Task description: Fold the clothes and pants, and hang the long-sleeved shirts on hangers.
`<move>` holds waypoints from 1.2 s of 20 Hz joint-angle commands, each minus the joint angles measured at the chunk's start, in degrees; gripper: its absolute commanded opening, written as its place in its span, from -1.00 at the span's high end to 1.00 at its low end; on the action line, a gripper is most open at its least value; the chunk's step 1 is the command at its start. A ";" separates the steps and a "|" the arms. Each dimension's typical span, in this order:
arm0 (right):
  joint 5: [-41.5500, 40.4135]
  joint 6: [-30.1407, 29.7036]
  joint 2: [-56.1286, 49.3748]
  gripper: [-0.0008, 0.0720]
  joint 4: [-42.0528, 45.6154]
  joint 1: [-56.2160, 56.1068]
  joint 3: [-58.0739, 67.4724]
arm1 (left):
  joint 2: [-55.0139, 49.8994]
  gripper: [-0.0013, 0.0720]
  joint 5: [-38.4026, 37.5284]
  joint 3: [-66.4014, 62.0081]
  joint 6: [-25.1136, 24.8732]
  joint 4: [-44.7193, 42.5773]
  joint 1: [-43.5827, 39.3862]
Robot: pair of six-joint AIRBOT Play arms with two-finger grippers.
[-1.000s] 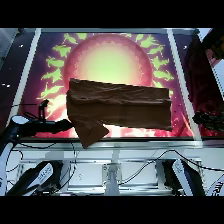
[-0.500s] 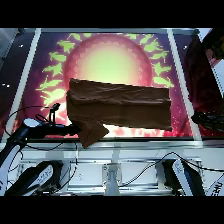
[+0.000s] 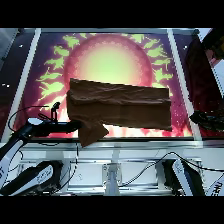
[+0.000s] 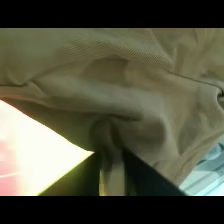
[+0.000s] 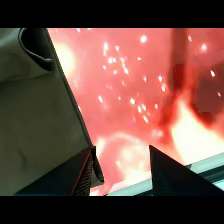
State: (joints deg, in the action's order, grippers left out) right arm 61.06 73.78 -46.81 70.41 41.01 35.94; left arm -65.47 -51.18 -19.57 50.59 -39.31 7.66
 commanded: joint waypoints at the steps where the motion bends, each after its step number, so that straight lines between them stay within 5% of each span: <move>1: 2.75 2.23 0.02 -0.02 -0.15 0.02 0.00 | -1.29 0.80 1.31 0.02 -0.09 0.61 -0.04; 8: 7.10 2.19 -3.72 -0.01 -0.37 0.02 0.00 | 3.74 0.87 -0.31 -0.98 -1.33 0.66 -0.04; 11: 7.80 1.51 -9.73 -0.03 -9.05 0.02 0.00 | 8.35 0.87 -2.14 -1.11 -1.31 0.85 -0.04; 13: 9.97 0.96 -14.78 -0.34 -12.13 0.02 0.00 | 10.32 0.87 -2.64 -1.11 -1.33 0.85 -0.04; 17: 13.94 0.96 -22.34 -0.35 -9.81 0.02 -0.92 | 10.99 0.87 -2.62 -1.09 -1.33 0.87 -0.04; 24: 1.16 1.07 -23.43 -0.24 -13.86 0.00 -8.72 | 10.97 0.87 -2.58 -1.07 -1.33 5.05 -0.04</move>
State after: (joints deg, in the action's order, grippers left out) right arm 69.34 74.87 -69.56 58.19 41.04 29.85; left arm -54.63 -53.69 -20.60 49.28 -36.10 7.60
